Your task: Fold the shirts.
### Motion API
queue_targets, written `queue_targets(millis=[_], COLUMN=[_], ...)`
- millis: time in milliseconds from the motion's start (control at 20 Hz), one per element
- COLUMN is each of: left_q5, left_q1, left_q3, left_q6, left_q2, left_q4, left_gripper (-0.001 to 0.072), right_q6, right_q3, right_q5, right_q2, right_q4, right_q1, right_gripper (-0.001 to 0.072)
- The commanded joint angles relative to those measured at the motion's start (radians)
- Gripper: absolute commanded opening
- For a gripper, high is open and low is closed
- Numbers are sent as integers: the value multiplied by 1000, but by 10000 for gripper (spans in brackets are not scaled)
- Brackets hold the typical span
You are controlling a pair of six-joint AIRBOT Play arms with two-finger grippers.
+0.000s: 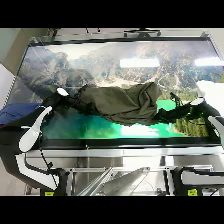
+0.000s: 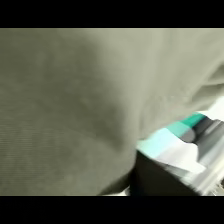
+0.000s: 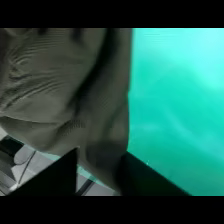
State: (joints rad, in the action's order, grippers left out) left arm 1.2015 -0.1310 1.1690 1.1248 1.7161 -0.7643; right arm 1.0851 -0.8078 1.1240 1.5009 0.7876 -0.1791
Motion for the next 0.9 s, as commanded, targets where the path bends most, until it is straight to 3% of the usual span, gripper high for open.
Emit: queue_targets(millis=[0,50,250,450,650,850], left_q5=[80,106,209,319,286,184], left_q1=[-6,-5,1,35,96,137], left_q3=[53,71,157,304,538,777], left_q6=[1,2,32,97,114,87], left_q2=[5,2,-82,-265,-505,-695], left_q4=[6,6,6,7,7,5], left_gripper=[2,2,1,2,9,28], right_q6=[-54,-57,-50,4,3,-51], right_q3=[3,1,-82,-293,-575,-788], right_q5=[-10,-9,103,196,176,13], right_q2=[7,-3,-134,-411,-675,-859], right_q4=[-91,-105,-103,-104,-103,-108], right_q1=[61,59,21,-71,-183,-231], right_gripper=[81,19,23,22,22,22])
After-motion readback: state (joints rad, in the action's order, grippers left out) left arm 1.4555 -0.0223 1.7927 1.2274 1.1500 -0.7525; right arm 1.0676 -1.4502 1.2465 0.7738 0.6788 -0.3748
